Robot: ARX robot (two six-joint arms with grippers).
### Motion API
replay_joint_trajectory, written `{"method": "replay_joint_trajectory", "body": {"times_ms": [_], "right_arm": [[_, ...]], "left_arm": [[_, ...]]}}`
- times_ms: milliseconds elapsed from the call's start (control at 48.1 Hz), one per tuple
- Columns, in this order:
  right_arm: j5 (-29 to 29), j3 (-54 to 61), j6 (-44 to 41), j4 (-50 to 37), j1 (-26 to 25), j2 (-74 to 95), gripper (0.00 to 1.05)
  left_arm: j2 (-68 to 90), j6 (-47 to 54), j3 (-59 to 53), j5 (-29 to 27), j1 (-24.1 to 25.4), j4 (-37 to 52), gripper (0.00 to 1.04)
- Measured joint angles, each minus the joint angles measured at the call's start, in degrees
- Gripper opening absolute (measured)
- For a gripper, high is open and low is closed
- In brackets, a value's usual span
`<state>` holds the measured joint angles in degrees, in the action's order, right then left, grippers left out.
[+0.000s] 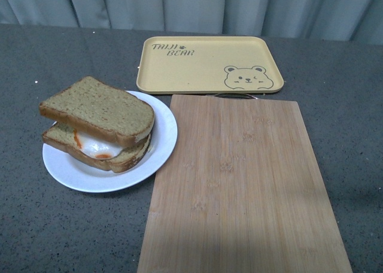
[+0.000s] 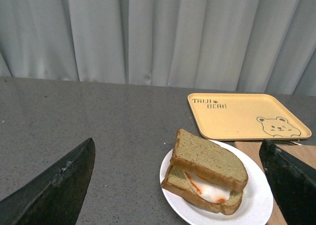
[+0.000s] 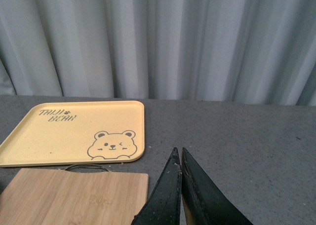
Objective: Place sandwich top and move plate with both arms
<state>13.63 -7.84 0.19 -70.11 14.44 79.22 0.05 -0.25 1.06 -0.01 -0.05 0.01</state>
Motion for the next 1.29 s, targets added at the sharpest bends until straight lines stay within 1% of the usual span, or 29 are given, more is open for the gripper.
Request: {"method": "replay_joint_trajectory", "body": {"times_ms": [104, 125, 187, 499, 541, 562, 645, 832, 1103, 1290], "right_arm": [[-1.6, 2.0, 0.0, 3.4, -2.1, -5.2, 0.01], [-2.0, 2.2, 0.0, 6.5, -2.8, -7.8, 0.01], [-3.6, 2.8, 0.0, 11.9, -4.1, -14.0, 0.01], [-8.0, 6.5, 0.0, 25.1, -8.7, -31.8, 0.01], [-10.1, 6.9, 0.0, 27.1, -10.1, -34.2, 0.01], [-12.4, 7.0, 0.0, 28.4, -11.6, -35.6, 0.01], [-13.3, 7.4, 0.0, 32.2, -14.0, -40.0, 0.01], [-13.6, 7.6, 0.0, 40.0, -14.3, -48.6, 0.01], [-13.6, 7.6, 0.0, 48.3, -14.3, -57.5, 0.01], [-13.6, 7.6, 0.0, 52.2, -14.3, -61.5, 0.01]], "left_arm": [[0.0, 0.0, 0.0, 0.0, 0.0, 0.0, 0.98], [0.0, 0.0, 0.0, 0.0, 0.0, 0.0, 0.98], [0.0, 0.0, 0.0, 0.0, 0.0, 0.0, 0.98], [0.0, 0.0, 0.0, 0.0, 0.0, 0.0, 0.98], [0.0, 0.0, 0.0, 0.0, 0.0, 0.0, 0.98], [0.0, 0.0, 0.0, 0.0, 0.0, 0.0, 0.98], [0.0, 0.0, 0.0, 0.0, 0.0, 0.0, 0.98], [0.0, 0.0, 0.0, 0.0, 0.0, 0.0, 0.98], [0.0, 0.0, 0.0, 0.0, 0.0, 0.0, 0.98], [0.0, 0.0, 0.0, 0.0, 0.0, 0.0, 0.98]]}}
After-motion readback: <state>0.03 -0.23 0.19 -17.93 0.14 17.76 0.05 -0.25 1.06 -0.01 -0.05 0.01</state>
